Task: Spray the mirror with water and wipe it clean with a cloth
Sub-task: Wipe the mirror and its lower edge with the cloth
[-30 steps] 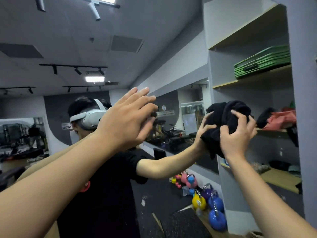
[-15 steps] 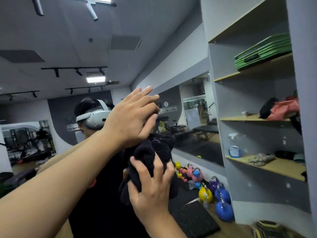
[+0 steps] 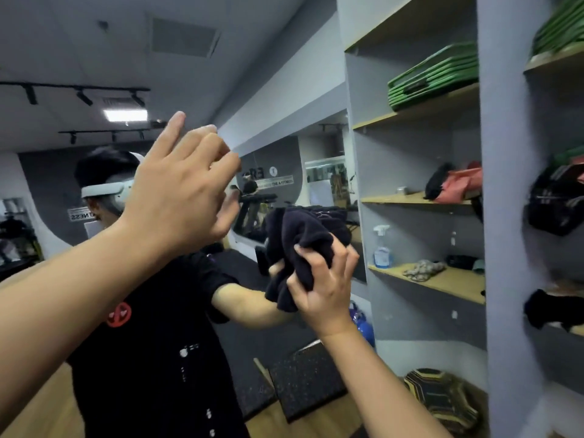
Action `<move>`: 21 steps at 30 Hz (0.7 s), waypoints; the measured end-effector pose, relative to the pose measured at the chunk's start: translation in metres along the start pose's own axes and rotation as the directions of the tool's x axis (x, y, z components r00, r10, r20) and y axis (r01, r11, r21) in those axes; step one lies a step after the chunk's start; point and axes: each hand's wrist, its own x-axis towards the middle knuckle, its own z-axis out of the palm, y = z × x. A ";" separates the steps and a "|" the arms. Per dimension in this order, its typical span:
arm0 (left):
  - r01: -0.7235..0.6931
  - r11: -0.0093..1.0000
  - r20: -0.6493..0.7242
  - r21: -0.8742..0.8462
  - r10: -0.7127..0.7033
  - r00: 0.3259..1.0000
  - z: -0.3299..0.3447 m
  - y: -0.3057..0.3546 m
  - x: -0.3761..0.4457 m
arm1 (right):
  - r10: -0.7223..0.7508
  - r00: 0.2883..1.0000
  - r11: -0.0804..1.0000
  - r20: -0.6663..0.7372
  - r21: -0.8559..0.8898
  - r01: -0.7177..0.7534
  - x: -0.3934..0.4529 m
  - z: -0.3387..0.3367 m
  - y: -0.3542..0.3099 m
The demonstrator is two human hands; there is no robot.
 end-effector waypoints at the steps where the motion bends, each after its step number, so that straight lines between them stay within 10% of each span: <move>1: -0.038 0.999 -0.014 -0.016 0.037 0.999 0.006 0.011 0.007 | 0.028 1.000 1.000 0.003 -0.004 -0.028 0.003 -0.003 0.019; 15: -0.090 0.995 0.017 0.040 0.089 0.996 0.092 0.109 0.080 | 0.483 0.870 0.865 -0.099 -0.098 -0.491 0.084 -0.064 0.290; 21: -0.075 0.994 0.036 0.078 0.073 0.997 0.090 0.108 0.080 | 0.641 0.725 0.753 -0.252 0.023 -0.658 0.114 -0.061 0.291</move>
